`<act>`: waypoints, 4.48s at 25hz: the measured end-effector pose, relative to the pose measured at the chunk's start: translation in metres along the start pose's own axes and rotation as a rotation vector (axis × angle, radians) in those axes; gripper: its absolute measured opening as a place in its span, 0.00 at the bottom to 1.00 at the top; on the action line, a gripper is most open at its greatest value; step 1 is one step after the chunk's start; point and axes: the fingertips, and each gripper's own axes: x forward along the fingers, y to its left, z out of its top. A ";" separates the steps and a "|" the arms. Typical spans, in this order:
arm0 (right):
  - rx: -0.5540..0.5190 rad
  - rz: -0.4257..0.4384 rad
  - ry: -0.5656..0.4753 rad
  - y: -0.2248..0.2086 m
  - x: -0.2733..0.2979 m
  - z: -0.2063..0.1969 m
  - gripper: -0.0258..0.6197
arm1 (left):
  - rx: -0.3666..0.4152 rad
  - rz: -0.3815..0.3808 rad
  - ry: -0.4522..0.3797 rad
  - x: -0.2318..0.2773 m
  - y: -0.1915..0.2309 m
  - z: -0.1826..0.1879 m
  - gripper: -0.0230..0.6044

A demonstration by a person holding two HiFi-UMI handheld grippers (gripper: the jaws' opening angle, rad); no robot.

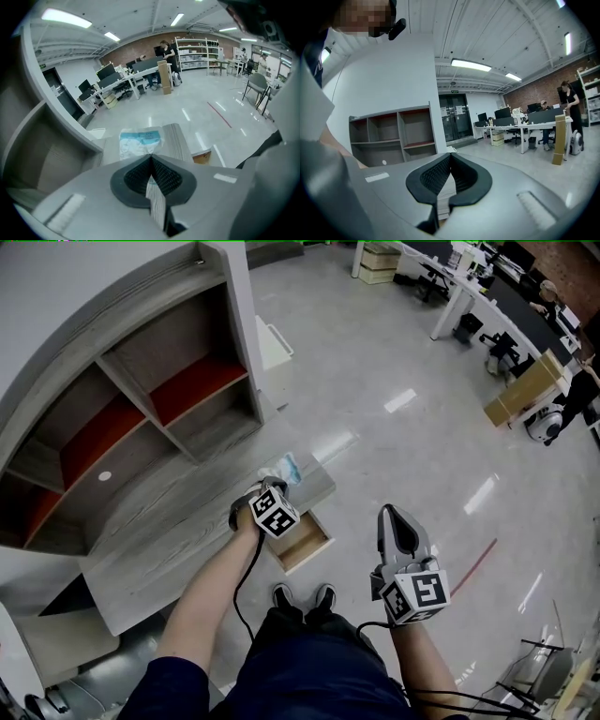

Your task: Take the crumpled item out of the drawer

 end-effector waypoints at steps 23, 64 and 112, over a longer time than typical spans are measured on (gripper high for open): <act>-0.009 -0.093 0.071 -0.014 -0.009 -0.020 0.05 | 0.028 0.027 0.010 0.060 0.020 -0.016 0.17; -0.103 0.049 -0.166 0.018 0.038 0.075 0.05 | -0.479 0.363 -0.737 -0.275 0.088 0.092 0.17; -0.207 0.121 -0.239 0.025 0.018 0.109 0.05 | -0.585 0.463 -0.876 -0.342 0.106 0.107 0.16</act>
